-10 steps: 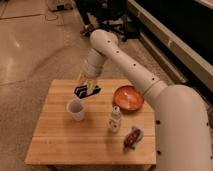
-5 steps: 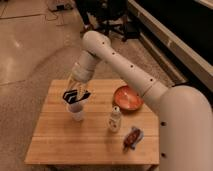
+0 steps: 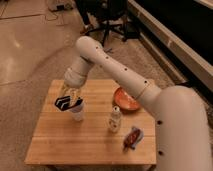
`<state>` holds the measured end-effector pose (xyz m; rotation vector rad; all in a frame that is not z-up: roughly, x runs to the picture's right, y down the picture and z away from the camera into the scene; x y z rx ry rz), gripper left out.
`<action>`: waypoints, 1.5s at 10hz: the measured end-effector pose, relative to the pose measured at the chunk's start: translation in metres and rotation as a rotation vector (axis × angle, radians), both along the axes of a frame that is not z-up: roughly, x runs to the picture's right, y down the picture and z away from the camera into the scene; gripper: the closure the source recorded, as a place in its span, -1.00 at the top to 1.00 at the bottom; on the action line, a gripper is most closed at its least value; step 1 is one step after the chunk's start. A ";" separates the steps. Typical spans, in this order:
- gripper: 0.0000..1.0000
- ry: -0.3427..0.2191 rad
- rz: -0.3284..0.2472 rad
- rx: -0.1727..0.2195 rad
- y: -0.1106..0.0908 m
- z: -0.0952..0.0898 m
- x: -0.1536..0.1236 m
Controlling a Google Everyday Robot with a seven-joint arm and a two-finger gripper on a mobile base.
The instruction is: Place the eraser in the ceramic cup
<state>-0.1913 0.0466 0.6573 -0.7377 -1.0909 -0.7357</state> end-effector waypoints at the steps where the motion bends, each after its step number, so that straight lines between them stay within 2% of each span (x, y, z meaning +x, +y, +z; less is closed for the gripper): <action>1: -1.00 -0.007 -0.004 -0.009 0.004 0.003 -0.004; 3: -0.93 -0.015 -0.011 -0.023 0.010 0.010 -0.011; 7: -0.18 -0.012 -0.020 -0.053 0.019 0.023 -0.017; 8: 0.06 -0.005 -0.022 -0.060 0.021 0.027 -0.014; 11: 0.56 0.012 -0.007 -0.068 0.018 0.036 -0.007; 15: 0.60 0.010 0.006 -0.070 0.015 0.038 -0.005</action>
